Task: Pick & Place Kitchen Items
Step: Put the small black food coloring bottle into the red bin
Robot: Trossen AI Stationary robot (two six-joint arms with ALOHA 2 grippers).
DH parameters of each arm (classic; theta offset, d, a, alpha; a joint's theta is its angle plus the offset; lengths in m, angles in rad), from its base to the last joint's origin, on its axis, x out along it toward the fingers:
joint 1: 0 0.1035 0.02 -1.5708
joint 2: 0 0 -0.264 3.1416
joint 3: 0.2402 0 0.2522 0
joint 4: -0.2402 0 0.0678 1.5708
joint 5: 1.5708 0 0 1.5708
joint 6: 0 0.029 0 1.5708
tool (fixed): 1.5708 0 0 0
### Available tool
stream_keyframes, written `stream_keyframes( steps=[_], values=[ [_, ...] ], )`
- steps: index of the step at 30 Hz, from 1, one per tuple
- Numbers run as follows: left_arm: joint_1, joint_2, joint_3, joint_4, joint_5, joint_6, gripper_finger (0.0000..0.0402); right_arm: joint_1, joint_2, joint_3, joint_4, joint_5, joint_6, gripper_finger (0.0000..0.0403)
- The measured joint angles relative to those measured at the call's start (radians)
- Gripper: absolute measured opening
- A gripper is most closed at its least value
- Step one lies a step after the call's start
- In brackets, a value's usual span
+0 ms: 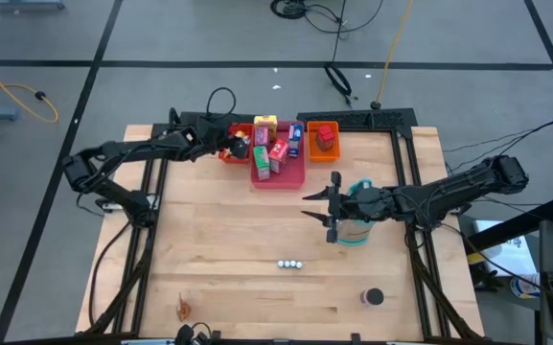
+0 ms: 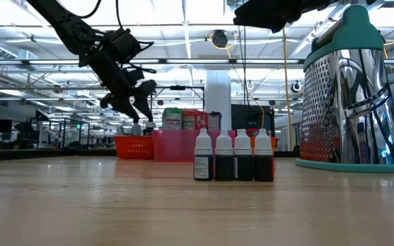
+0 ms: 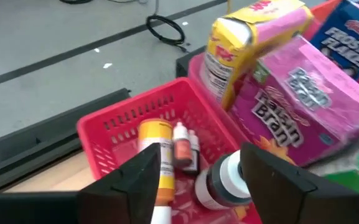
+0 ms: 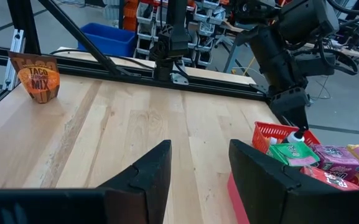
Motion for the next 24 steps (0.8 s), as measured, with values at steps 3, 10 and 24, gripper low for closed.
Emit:
stream_keyframes(
  steps=[3, 10, 24],
  values=[
    [-0.006, -0.016, 0.000, -0.012, 0.037, 0.000, 0.0226, 0.000, 0.000, 0.000, 0.000, -0.002, 0.018, 0.0155],
    [-0.068, -0.102, -0.001, -0.006, 0.091, -0.009, 0.0228, 0.000, 0.000, 0.000, 0.001, -0.002, 0.026, 0.0155],
    [-0.490, -0.172, -0.001, -0.014, 0.175, 0.020, 0.0228, 0.000, 0.000, 0.000, 0.030, -0.002, 0.018, 0.0155]
  ],
)
